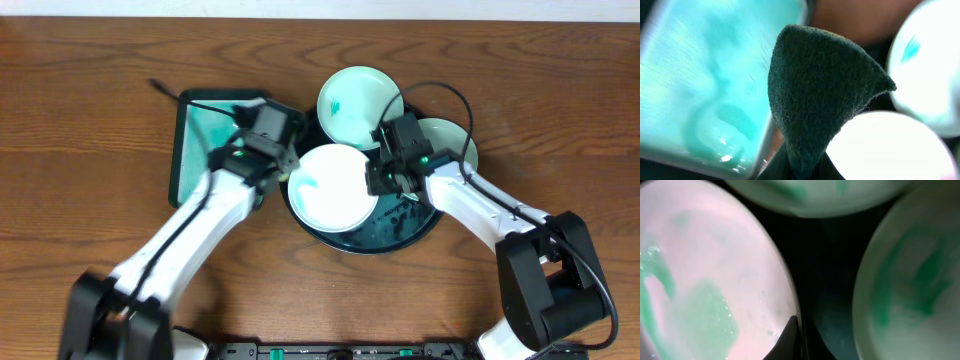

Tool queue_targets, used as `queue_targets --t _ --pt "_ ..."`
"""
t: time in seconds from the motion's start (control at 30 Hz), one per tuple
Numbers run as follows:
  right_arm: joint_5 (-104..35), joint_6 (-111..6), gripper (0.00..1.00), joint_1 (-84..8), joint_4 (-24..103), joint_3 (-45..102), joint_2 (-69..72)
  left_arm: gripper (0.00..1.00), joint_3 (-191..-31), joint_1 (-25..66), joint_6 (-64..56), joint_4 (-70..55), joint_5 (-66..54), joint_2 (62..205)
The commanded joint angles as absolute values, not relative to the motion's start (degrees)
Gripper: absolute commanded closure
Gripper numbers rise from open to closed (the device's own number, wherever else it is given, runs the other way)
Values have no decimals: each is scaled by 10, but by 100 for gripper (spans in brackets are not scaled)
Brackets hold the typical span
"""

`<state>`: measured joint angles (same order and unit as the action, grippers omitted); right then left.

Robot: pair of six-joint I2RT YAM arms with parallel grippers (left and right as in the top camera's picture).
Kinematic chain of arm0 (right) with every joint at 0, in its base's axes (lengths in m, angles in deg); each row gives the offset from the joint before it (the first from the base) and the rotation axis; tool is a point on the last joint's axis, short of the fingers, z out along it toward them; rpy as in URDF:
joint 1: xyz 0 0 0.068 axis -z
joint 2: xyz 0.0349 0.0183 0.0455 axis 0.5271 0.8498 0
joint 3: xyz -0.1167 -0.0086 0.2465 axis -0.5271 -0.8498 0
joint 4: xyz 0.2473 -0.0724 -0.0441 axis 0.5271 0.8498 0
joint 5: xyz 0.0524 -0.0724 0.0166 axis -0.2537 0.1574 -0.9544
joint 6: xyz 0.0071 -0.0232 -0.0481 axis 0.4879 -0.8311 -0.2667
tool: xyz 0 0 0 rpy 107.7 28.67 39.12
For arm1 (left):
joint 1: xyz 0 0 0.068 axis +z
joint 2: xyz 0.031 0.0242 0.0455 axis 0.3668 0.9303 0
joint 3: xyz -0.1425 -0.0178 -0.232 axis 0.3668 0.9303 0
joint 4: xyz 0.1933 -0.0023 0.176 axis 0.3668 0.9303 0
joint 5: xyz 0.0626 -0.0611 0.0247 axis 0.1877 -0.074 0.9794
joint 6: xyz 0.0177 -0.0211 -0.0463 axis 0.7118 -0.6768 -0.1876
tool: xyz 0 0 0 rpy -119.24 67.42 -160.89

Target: Clean dirty plates on tray and stack at the side

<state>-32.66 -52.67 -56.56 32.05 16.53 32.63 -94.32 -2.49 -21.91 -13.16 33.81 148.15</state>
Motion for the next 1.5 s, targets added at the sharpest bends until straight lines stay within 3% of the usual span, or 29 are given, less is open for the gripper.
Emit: queue_targets --t 0.0,0.53,0.73,1.03,1.47 --pt "-278 -574 99 -580 344 214 316 93 -943 12 -222 -128 389 1444" --pt "65 -732 99 -687 519 395 316 93 -943 178 -216 -76 391 1428" --pt "205 -776 99 -732 507 421 316 93 -943 187 -216 -75 391 1428" --pt "335 -987 99 -785 444 422 316 93 -943 187 -216 -75 391 1428" --pt "394 -1144 99 -818 380 422 316 93 -943 187 -216 -74 391 1428"
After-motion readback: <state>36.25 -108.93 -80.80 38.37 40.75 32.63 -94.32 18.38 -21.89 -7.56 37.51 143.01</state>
